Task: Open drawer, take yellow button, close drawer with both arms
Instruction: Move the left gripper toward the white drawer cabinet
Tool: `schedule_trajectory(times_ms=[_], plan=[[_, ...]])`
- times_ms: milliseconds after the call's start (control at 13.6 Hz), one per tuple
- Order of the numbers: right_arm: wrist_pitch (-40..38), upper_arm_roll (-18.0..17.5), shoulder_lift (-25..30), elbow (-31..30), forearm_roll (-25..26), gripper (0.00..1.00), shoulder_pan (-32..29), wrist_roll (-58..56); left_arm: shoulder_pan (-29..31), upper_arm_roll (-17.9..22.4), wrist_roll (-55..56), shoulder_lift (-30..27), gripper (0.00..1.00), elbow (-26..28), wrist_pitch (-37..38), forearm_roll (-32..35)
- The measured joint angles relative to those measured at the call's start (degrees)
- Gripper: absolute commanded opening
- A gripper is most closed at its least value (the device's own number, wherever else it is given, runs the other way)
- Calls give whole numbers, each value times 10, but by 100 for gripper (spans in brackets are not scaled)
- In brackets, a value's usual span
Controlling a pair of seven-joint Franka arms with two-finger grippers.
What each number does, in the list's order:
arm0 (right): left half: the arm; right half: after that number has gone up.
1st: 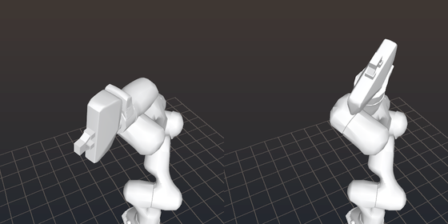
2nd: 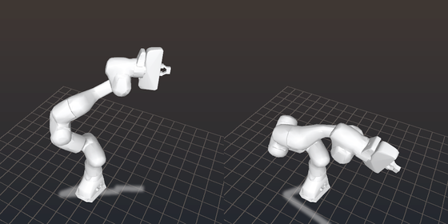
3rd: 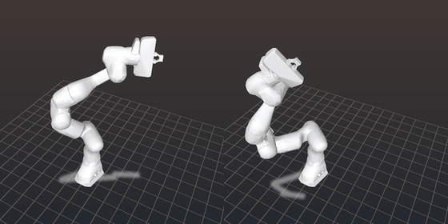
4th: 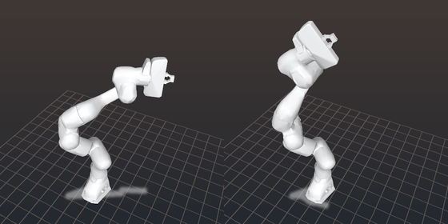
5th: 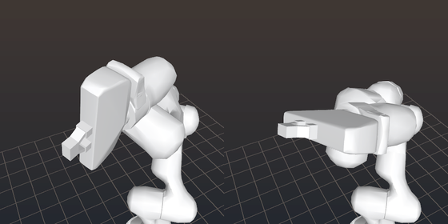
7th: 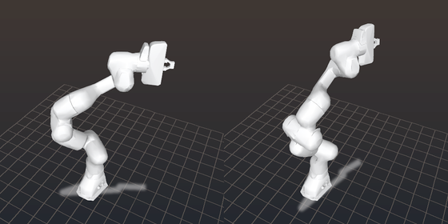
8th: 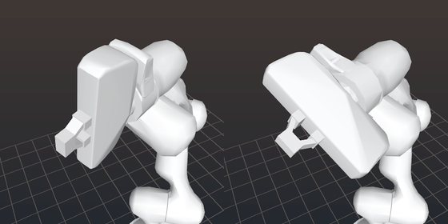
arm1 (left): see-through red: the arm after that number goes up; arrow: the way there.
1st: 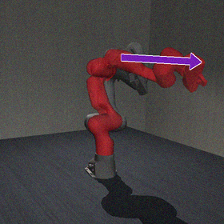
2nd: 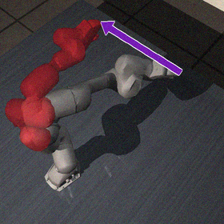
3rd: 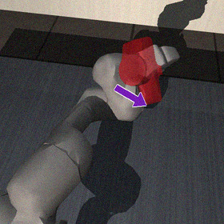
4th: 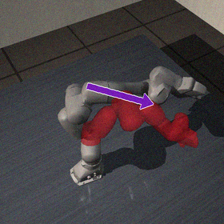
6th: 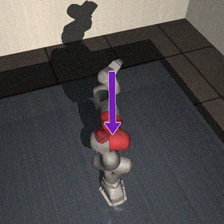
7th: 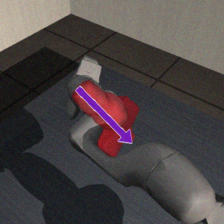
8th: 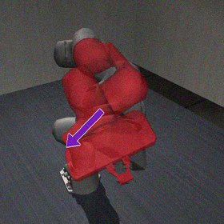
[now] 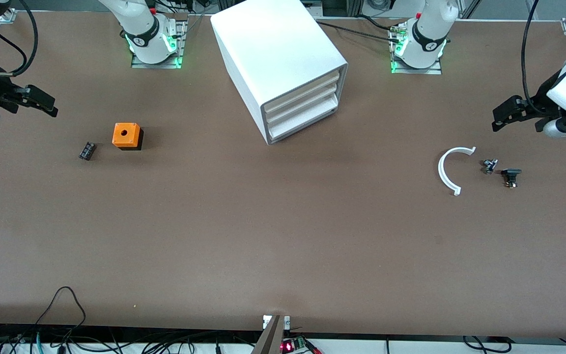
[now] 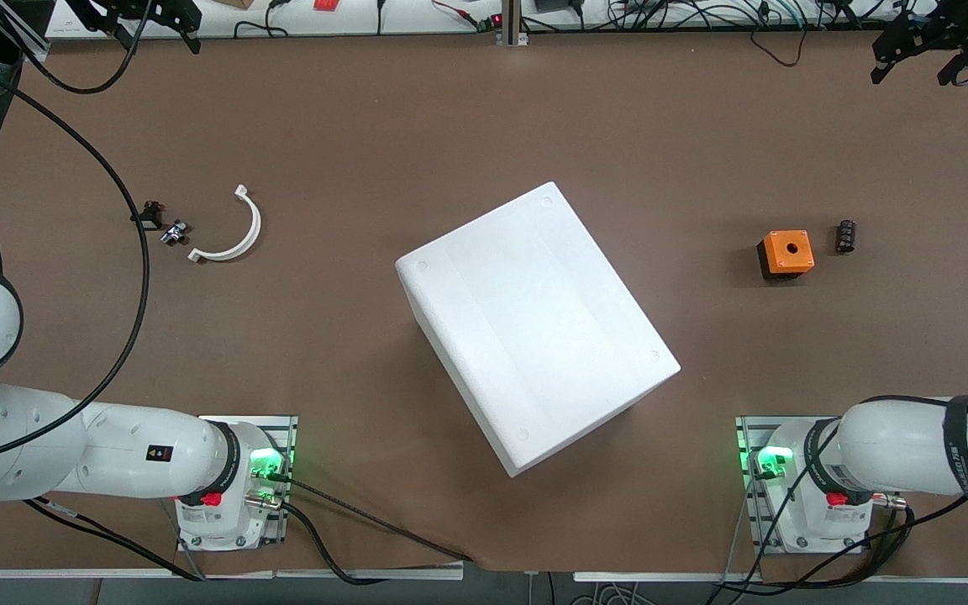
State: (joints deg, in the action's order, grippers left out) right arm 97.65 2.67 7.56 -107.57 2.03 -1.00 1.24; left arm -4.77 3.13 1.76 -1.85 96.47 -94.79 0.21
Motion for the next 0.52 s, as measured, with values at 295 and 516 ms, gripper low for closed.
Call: schedule_trajectory(times_ms=[295, 516], plan=[[2, -2, -1, 4, 0, 100, 0, -1, 0, 0, 0, 0, 100, -9, 0, 0], [2, -2, -2, 5, 0, 100, 0, -1, 0, 0, 0, 0, 100, -12, 0, 0]])
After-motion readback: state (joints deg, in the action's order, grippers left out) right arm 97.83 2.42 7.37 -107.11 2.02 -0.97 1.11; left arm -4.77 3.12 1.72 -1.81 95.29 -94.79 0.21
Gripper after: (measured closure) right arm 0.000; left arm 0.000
